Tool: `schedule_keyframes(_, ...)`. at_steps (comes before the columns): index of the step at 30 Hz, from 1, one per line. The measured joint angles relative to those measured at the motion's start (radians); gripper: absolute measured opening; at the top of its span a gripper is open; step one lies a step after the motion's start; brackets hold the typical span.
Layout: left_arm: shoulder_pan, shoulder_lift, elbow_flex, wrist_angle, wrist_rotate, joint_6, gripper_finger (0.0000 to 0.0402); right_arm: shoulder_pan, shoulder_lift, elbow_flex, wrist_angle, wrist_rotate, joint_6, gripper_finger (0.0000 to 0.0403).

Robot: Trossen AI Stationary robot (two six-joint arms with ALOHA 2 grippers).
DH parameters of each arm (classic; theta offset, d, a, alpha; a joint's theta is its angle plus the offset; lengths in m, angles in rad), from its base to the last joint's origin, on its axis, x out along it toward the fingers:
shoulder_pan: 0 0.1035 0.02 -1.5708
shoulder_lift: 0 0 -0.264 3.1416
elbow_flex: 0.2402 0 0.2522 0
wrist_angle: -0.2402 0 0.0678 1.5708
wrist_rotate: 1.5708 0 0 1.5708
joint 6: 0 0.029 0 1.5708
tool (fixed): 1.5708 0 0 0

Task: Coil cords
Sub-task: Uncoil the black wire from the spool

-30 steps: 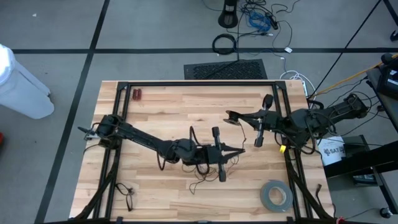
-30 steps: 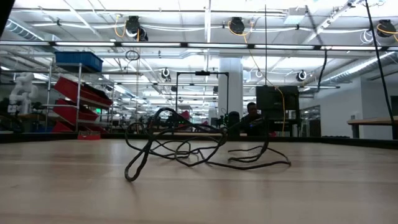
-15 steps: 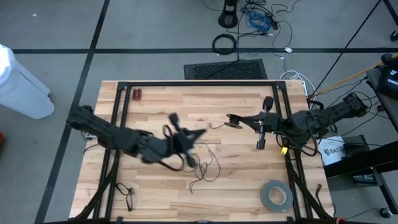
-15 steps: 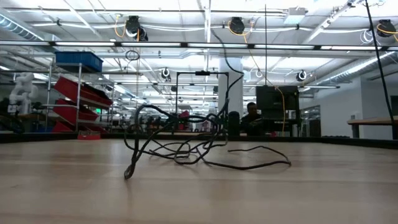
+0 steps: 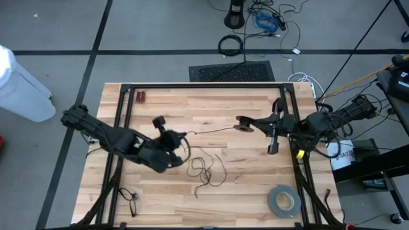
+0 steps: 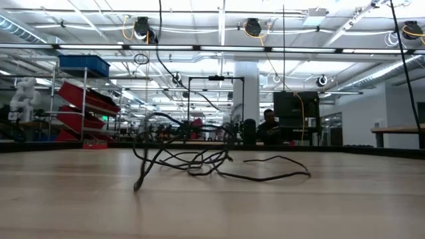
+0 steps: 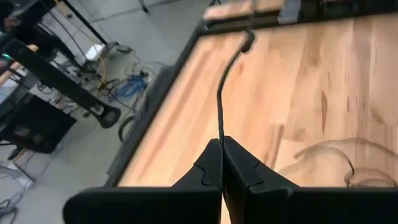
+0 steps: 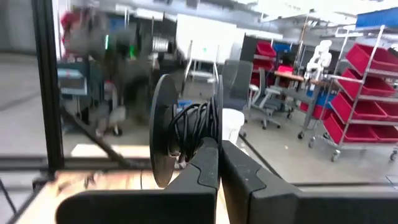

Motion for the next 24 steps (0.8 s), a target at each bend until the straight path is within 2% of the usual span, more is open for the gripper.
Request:
schedule_keyframes(5,0.021,0.020,-0.163,0.215,0.026,0.016,0.0000,-0.002,0.019,0.000,0.092,-0.001,-0.054,0.0000)
schedule_keyframes(8,0.046,0.032,-0.249,0.355,0.076,0.055,0.0000,-0.017,0.035,0.000,0.144,0.010,-0.114,0.0000)
schedule_keyframes(12,0.068,0.053,-0.325,0.462,0.110,0.034,0.0001,-0.037,0.039,0.000,0.170,0.011,-0.148,0.0000)
schedule_keyframes(17,0.067,0.090,-0.336,0.547,0.113,0.062,0.0031,-0.050,0.037,0.000,0.168,0.011,-0.152,0.0000)
schedule_keyframes(24,0.068,0.096,-0.335,0.793,0.123,0.206,0.0085,-0.050,0.037,0.000,0.166,0.011,-0.154,0.0000)
